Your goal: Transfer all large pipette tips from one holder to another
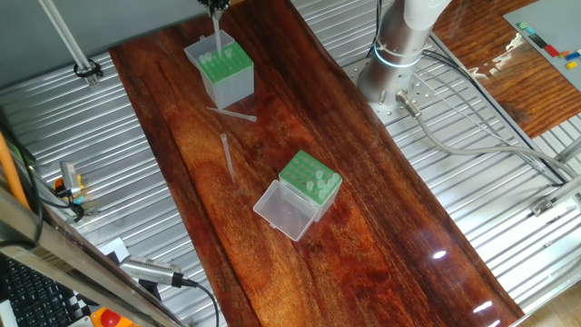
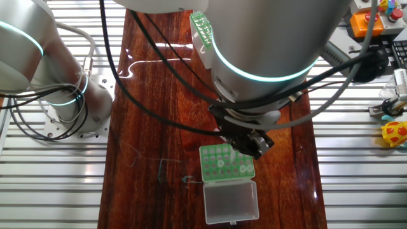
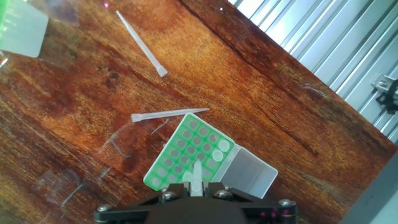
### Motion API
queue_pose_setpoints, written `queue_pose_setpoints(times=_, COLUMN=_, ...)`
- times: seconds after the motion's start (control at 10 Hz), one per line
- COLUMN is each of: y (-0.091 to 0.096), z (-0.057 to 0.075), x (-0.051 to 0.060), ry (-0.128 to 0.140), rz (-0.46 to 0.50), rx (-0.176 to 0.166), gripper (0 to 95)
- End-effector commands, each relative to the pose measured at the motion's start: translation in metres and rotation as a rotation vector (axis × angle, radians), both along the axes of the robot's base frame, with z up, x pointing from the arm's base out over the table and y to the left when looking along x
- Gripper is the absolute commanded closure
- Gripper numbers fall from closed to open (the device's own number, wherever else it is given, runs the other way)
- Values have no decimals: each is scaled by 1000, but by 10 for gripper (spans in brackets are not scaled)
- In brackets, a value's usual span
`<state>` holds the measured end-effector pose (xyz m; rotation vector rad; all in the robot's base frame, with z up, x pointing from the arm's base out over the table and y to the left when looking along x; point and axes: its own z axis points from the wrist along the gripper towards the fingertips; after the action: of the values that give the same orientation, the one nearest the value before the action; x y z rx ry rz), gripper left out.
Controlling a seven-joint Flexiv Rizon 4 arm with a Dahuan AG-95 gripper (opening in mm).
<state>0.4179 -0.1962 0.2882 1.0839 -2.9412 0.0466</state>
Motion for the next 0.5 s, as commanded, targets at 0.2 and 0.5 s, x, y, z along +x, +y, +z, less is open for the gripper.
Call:
queue_pose_setpoints(times=0.2, y=0, z=-1, x=-1, ry=-2, rz=5, rx=-1, gripper=950)
queue_pose_setpoints(times=0.5, y=-1, z=-2, x=-3, ry=-1, rz=8, rx=-1, gripper=950)
